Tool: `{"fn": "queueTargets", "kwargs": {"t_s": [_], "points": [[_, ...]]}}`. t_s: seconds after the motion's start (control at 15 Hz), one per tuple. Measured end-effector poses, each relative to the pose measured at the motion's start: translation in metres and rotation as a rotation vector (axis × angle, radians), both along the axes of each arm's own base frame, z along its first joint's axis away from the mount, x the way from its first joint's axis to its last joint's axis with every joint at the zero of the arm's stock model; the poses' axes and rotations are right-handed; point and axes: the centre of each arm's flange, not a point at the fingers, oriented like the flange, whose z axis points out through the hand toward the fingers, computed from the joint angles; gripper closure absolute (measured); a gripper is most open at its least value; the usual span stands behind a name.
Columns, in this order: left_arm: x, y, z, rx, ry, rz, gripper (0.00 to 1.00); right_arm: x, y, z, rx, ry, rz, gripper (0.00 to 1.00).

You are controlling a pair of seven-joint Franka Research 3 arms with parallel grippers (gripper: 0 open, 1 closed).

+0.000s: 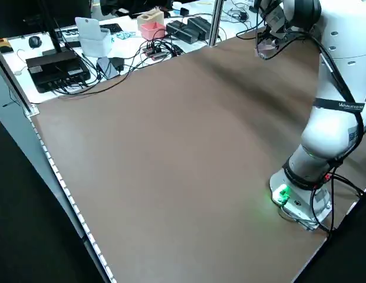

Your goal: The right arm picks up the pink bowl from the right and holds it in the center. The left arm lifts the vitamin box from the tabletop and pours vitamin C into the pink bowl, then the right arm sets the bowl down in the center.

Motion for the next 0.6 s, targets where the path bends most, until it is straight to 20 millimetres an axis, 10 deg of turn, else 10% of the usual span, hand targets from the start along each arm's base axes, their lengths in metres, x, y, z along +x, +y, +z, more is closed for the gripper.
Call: {"fn": "queueTargets", "kwargs": {"t_s": [0.6], "points": [[0.021, 0.026, -0.003, -0.133, 0.106, 0.252, 0.65, 0.000, 0.000, 0.000, 0.001, -0.001, 0.001, 0.98]]}}
